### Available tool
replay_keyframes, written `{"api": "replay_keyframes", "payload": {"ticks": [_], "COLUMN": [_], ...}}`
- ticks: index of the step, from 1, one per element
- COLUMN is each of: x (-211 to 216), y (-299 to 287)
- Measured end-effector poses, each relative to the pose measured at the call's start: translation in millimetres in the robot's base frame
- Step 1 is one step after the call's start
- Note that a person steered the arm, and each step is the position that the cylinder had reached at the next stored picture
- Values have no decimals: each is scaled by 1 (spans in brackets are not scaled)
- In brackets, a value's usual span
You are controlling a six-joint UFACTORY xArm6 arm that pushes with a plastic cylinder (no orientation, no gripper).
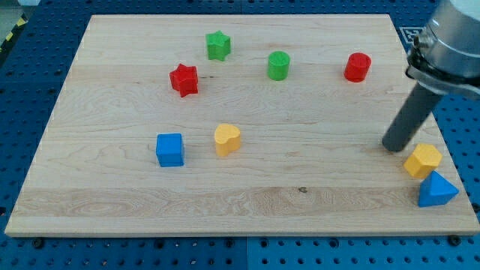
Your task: Touch the red circle
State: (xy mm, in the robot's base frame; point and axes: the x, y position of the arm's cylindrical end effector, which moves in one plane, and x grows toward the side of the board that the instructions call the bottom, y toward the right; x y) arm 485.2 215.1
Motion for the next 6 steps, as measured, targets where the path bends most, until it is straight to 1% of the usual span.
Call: {"api": "replay_keyframes", "payload": {"ticks": [1,3,4,5,6], "x": [-47,-90,-122,-163,-181], "y": [-2,26,32,32,11]}}
